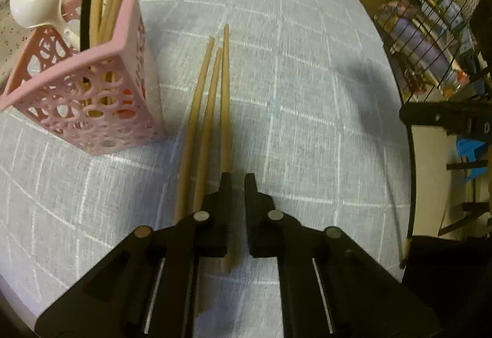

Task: Organize utensils
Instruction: 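Grasp a wooden chopstick with the left tool while the right tool holds the black chopstick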

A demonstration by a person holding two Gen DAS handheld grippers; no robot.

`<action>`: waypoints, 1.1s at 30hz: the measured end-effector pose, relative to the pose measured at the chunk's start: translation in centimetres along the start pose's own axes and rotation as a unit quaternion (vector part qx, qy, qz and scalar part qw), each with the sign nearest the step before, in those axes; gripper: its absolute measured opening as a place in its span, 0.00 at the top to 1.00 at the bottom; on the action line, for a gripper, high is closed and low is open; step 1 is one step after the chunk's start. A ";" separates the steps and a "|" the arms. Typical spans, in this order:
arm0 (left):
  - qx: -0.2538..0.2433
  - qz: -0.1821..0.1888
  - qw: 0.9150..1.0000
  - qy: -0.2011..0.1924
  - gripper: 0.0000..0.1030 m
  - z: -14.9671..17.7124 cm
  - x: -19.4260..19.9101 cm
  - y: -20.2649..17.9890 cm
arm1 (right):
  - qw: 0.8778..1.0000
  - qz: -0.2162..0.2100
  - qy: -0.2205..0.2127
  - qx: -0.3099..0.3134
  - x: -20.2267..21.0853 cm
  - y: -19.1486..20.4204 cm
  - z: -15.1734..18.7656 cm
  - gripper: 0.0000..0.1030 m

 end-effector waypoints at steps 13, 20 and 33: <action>-0.017 0.008 1.000 0.004 0.80 0.9 1.4 -0.2 | 1.000 -0.010 -0.001 0.009 0.1 0.8 -0.5 0.95; 0.003 -0.009 1.000 0.008 0.76 -0.9 -0.7 0.2 | 1.000 -0.008 0.004 0.006 -0.2 0.7 -0.5 0.95; -0.098 0.026 0.991 0.091 0.92 2.6 0.0 -4.2 | 1.000 -0.013 0.005 0.006 -0.1 0.7 -0.5 0.94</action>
Point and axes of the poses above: each gripper's, at about its wrist camera, not at the fingertips, and x roughly against the way its jaws point, y to its left, z to its underside, the point moved 4 cm from there along -x, roughly the way its jaws point, and after that the axes turned 1 degree about x, right-handed, at the moved point
